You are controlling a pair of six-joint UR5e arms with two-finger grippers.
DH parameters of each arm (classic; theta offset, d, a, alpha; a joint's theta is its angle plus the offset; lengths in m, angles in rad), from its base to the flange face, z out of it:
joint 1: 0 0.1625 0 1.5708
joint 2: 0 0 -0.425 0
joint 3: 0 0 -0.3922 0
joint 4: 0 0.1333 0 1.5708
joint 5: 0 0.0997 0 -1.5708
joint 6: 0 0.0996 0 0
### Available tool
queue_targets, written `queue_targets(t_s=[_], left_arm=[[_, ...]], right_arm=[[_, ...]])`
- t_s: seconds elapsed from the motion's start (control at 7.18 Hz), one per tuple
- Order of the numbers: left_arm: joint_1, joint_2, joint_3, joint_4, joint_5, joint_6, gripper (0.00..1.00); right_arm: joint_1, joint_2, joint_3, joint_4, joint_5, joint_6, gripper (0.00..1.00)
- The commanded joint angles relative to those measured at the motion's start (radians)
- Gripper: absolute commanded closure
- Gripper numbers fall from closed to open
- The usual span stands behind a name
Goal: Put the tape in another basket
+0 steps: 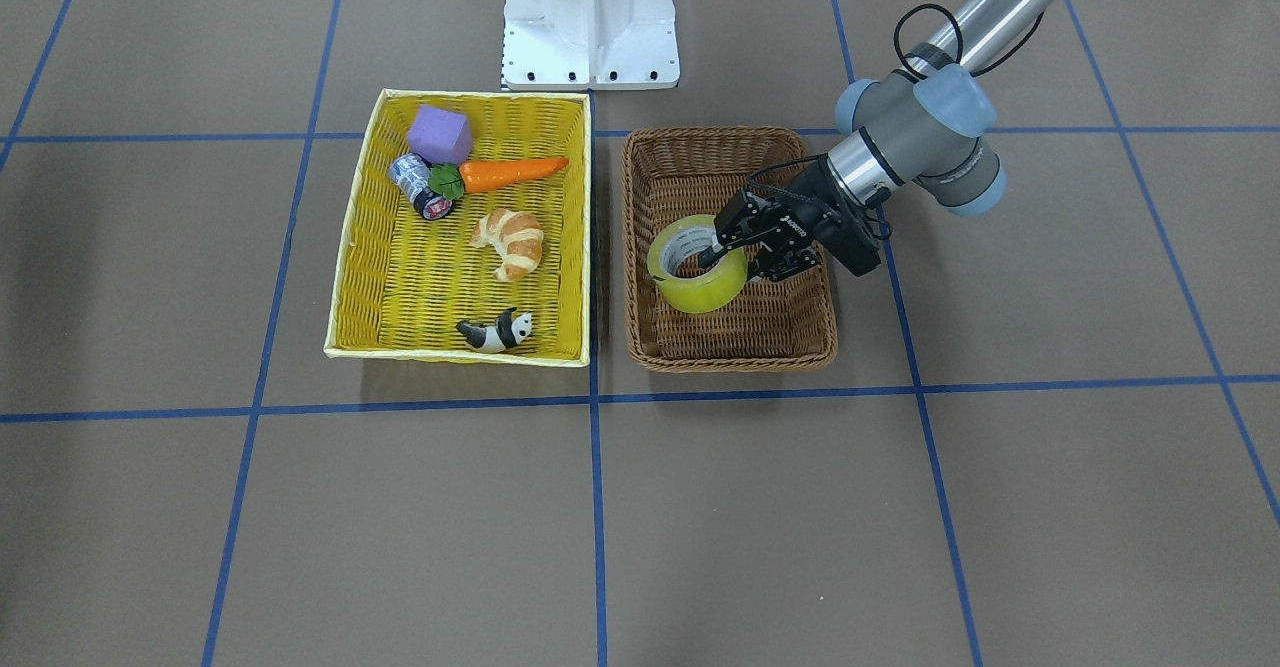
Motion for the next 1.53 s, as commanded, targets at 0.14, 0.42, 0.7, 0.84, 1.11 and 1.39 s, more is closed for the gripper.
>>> queue_targets(t_s=[0.14, 0.42, 0.7, 0.84, 1.11, 1.39], left_arm=[[0.006, 0.002, -0.007, 0.0, 0.01, 0.048, 0.01], [-0.075, 0.002, -0.047, 0.009, -0.022, 0.098, 0.01], [-0.251, 0.01, -0.06, 0.017, -0.184, 0.107, 0.01], [-0.341, 0.045, -0.06, 0.049, -0.261, 0.173, 0.01], [-0.524, 0.08, -0.066, 0.234, -0.411, 0.364, 0.01], [-0.688, 0.131, -0.067, 0.473, -0.465, 0.724, 0.01]], right_arm=[[0.001, -0.002, -0.001, 0.002, 0.0, 0.0, 0.0], [0.001, -0.004, -0.001, 0.002, 0.0, 0.002, 0.0], [0.001, -0.019, 0.0, 0.007, 0.003, 0.002, 0.0], [0.013, -0.031, 0.0, 0.005, 0.006, 0.002, 0.0], [0.028, -0.089, -0.004, 0.008, -0.021, -0.049, 0.0], [0.059, -0.131, -0.004, 0.011, -0.04, -0.127, 0.0]])
